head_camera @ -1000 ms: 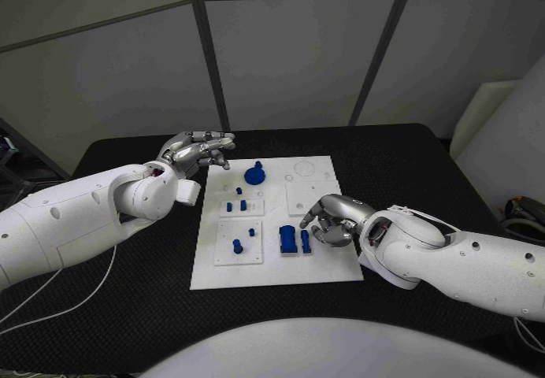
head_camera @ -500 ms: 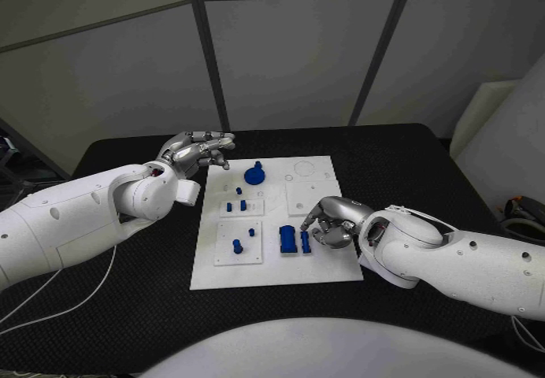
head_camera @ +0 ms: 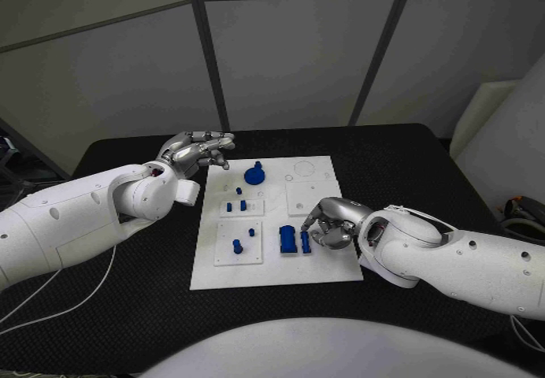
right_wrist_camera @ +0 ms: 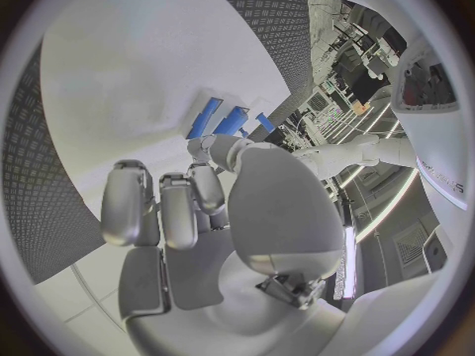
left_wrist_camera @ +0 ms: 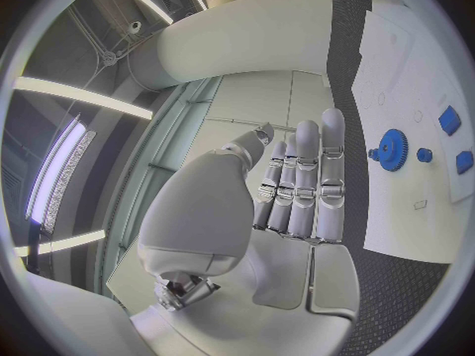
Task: Assemble the parts on the task board
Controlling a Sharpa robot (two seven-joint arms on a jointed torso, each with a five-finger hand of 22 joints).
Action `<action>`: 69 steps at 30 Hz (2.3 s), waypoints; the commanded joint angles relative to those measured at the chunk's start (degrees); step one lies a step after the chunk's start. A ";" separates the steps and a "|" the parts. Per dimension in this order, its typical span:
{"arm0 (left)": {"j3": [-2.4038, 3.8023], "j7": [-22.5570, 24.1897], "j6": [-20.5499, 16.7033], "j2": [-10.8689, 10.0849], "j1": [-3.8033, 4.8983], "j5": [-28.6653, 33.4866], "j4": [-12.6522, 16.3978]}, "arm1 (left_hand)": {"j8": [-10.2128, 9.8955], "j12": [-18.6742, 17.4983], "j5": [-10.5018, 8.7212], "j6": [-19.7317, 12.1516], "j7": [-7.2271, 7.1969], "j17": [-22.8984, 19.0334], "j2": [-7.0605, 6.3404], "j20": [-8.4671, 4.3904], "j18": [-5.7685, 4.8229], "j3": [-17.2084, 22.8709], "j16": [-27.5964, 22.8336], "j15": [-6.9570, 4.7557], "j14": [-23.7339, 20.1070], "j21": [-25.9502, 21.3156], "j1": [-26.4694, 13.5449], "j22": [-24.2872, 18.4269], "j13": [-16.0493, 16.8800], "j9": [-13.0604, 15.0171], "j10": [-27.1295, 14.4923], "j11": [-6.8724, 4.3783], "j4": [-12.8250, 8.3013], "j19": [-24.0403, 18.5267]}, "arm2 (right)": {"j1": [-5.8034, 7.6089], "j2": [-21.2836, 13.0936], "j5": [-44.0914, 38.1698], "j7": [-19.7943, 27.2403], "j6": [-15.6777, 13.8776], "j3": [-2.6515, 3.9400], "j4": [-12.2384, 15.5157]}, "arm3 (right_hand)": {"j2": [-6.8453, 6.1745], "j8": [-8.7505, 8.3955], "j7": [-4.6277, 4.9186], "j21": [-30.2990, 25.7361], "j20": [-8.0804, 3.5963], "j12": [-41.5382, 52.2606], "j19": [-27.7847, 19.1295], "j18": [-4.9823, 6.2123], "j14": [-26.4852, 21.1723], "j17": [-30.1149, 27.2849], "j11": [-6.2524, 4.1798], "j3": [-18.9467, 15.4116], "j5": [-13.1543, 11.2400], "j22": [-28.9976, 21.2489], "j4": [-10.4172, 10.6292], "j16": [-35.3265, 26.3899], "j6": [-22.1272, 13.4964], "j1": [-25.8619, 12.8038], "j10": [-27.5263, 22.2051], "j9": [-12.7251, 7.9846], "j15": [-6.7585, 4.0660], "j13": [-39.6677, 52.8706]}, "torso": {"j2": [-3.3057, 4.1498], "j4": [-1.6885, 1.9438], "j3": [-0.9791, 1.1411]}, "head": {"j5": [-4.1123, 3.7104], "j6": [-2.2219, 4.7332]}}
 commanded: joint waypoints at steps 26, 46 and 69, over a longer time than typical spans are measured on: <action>0.06 1.33 0.03 -0.04 0.10 0.00 -0.10 | 0.36 0.48 0.14 -0.35 0.10 -0.18 0.40 0.26 0.30 -0.15 0.26 -0.06 -0.64 -0.22 0.38 -0.06 -0.16 -0.09 -0.49 -0.01 -0.35 -0.33 | 0.79 -2.68 25.40 17.06 -8.58 0.06 -3.16 | 2.51 2.00 -0.05 -19.00 0.62 -18.91 -10.95 4.27 -2.81 -14.75 0.56 -15.01 -16.08 -25.31 1.05 -16.55 -2.15 2.16 -12.48 0.15 0.48 -18.31 | -1.32 0.23 -0.41 | -0.72 1.04; 0.18 12.35 -8.75 5.28 -2.83 8.77 -8.94 | -5.80 -13.17 -4.85 -0.74 -1.74 -22.52 2.24 9.58 -0.14 -6.73 -40.04 8.29 -17.93 -28.98 -0.05 -23.00 -2.87 -2.16 0.47 3.83 2.46 -34.92 | 4.05 16.61 69.40 42.72 2.00 3.75 -40.24 | 3.90 -0.29 2.06 -63.43 9.26 -62.75 -29.38 6.29 -26.55 -61.75 5.70 -14.01 -15.72 -59.46 -1.54 -74.19 -2.87 1.86 -19.82 -0.21 9.38 -64.63 | -5.12 -0.12 -0.10 | 0.05 11.66; -0.67 11.62 -18.41 5.90 -2.29 5.36 -2.45 | -10.70 -23.90 -8.18 -31.15 -10.23 -28.00 5.49 0.20 -4.93 -15.09 -52.14 2.38 -42.97 -33.63 -43.27 -33.54 -6.45 -5.88 -29.96 -2.15 2.77 -52.04 | 4.49 16.14 71.54 43.14 -5.73 3.67 -36.14 | 9.27 -3.96 -3.64 -73.96 1.81 -72.08 -55.94 1.14 -55.68 -74.91 -2.71 -28.09 -20.85 -71.33 -0.95 -82.35 -34.16 -39.13 -51.44 -4.05 2.00 -72.61 | -1.34 3.04 0.24 | 0.18 15.38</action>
